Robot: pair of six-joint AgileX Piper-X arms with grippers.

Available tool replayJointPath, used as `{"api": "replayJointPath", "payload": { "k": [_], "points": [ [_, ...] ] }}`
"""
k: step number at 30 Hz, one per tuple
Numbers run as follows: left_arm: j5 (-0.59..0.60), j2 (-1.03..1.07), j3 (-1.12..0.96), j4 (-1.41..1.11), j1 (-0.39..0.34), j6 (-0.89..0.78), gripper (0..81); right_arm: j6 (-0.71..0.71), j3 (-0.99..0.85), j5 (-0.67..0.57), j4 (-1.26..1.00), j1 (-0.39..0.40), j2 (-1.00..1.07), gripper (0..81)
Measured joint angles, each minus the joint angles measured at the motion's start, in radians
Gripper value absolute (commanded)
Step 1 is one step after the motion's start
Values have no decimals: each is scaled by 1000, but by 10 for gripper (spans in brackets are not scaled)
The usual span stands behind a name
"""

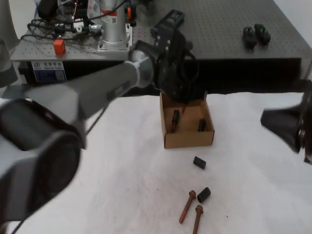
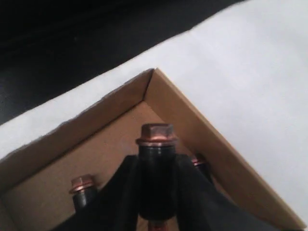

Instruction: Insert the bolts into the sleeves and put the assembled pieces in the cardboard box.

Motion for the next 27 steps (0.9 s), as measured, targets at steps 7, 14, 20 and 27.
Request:
{"api": "replayJointPath", "payload": {
  "k": [7,14,20,27],
  "points": [
    [-29,79,-79,96,0,0,4,-192,0,88,147,-2,0,41],
    [-33,86,-83,158,0,0,225,-303,0,165,215,26,0,41],
    [-32,79,-86,177,0,0,372,-471,-30,369,319,153,13,126],
    [-34,-37,-81,304,6,37,268,-615,-184,577,397,348,175,278]
  ]
}}
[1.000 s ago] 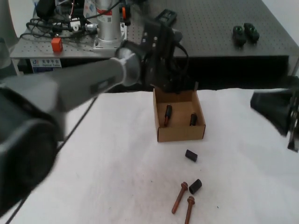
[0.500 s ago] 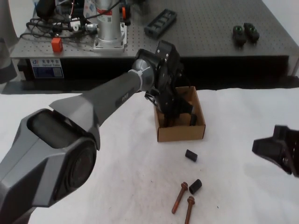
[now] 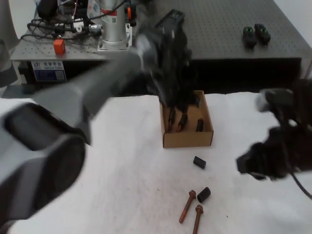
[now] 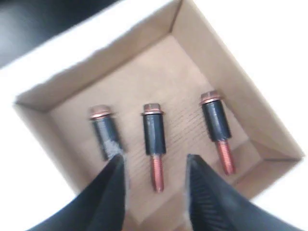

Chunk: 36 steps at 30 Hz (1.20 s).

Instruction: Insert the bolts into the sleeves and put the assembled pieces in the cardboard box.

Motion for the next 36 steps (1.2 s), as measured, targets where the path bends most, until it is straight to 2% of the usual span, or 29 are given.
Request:
{"api": "replayJointPath", "payload": {
  "k": [4,7,9,12,16,27,32,36],
  "points": [
    [-49,-175,81,44,23,9,268,-120,-213,39,97,45,268,279],
    [-79,-393,228,13,57,10,268,-192,-401,64,187,82,474,279],
    [-95,-546,366,-43,72,10,268,-231,-525,86,237,113,624,279],
    [-87,-661,711,-190,72,10,268,-311,-622,125,277,142,736,279],
    [-69,-794,933,-230,69,10,268,-383,-710,221,317,172,833,279],
    [-14,-861,1055,-238,69,10,268,-404,-753,261,339,183,917,274],
    [28,-861,1056,-238,69,10,268,-406,-753,269,346,183,920,185],
    [82,-861,1058,-238,69,13,268,-406,-756,272,345,183,924,73]
  ]
}}
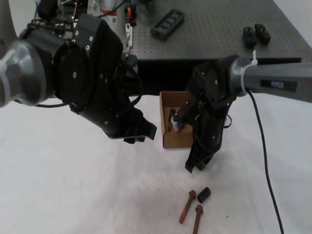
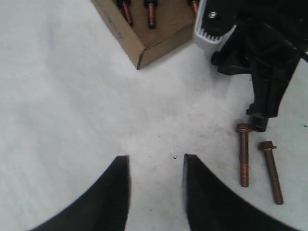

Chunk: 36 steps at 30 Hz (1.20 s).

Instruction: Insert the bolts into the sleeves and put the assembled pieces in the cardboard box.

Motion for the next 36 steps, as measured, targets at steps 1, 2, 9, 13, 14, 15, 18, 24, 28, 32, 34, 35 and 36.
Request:
{"api": "replayJointPath", "payload": {
  "k": [1,2,9,13,14,15,18,24,28,32,34,35,36],
  "points": [
    [0,0,0,-2,0,0,268,0,0,0,0,0,2,39],
    [21,0,0,-6,0,4,268,0,0,0,0,0,2,9],
    [151,68,0,-46,-6,16,268,60,0,-14,-5,-15,-4,42],
    [167,129,0,-48,-35,48,268,120,2,-106,-2,-66,-54,42],
    [167,143,0,-55,-51,56,268,138,7,-135,2,-79,-83,42],
    [167,157,0,-63,-67,63,268,154,29,-158,-2,-101,-163,42],
    [149,220,-18,-90,-155,78,268,210,134,-211,-23,-128,-353,42],
    [61,388,-185,-42,-243,107,268,262,330,-224,-26,-136,-616,42],
    [43,454,-263,17,-244,107,268,288,419,-224,-26,-136,-767,42],
    [43,497,-304,61,-252,125,268,297,462,-224,-39,-136,-856,42],
    [41,500,-306,75,-261,140,268,304,467,-219,-47,-136,-886,42],
    [38,500,-306,81,-269,147,268,307,467,-217,-48,-136,-896,42],
    [35,500,-306,85,-275,150,268,309,467,-216,-50,-136,-903,42]
  ]
}}
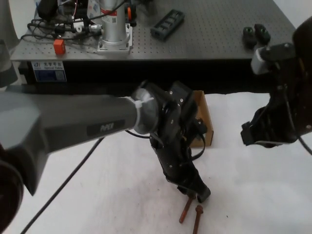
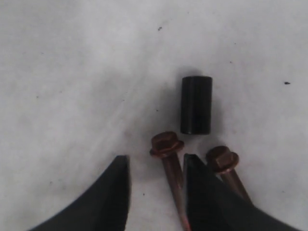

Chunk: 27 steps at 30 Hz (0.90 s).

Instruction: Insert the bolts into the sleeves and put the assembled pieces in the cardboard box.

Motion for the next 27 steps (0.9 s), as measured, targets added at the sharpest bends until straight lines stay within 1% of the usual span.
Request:
{"api": "replayJointPath", "payload": {
  "k": [6,18,20,22,23,24,27],
  "points": [
    [-30,3,0,7,-22,2,268,5,0,2,2,0,-6,42],
    [-47,40,-4,7,-21,2,257,9,2,5,54,0,-18,42],
    [-47,43,-4,7,-21,2,197,14,5,5,54,0,-32,42],
    [-51,44,-7,7,-21,2,96,22,5,5,54,0,-52,42],
    [-53,46,-7,7,-21,-1,29,24,5,5,54,0,-65,42],
    [-56,45,-9,7,-21,-1,3,29,5,5,54,0,-79,42],
    [-57,45,-9,7,-19,-13,7,48,17,5,51,0,-140,42]
  ]
}}
